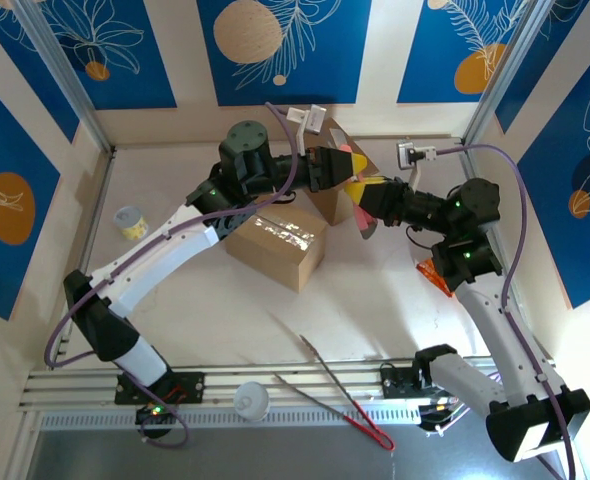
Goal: Unpack the express box
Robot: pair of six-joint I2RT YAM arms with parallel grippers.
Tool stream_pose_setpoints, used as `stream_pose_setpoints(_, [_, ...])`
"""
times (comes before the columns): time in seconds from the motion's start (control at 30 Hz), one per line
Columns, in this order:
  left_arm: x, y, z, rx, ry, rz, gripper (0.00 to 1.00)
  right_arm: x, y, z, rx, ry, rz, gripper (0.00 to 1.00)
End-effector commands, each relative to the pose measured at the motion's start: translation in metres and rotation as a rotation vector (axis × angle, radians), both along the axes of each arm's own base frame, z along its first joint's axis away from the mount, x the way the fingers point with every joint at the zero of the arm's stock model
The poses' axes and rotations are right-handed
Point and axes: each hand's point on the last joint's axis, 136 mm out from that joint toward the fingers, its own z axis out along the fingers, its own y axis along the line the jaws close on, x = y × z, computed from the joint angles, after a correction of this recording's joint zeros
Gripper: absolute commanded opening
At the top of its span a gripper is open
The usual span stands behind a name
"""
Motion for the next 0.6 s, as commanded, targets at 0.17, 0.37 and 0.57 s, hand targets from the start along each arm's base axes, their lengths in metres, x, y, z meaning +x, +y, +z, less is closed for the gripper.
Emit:
stream_pose_setpoints(0.17, [0.000,0.009,0.014,-0.038,-0.036,0.038,0.08,-0.011,-0.003,0.011,0.029,-0.061,-0.032,0.00])
stream_pose_setpoints(0.37, [0.003,0.038,0.024,-0.044,-0.074,0.105,0.69,-0.004,-0.010,0.007,-0.031,-0.025,-0.121,0.00])
stream_pose_setpoints(0.57, [0.011,0.118,0.010,0.135,-0.059,0.399,0.70,0.011,-0.014,-0.011,-0.211,0.025,-0.210,0.00])
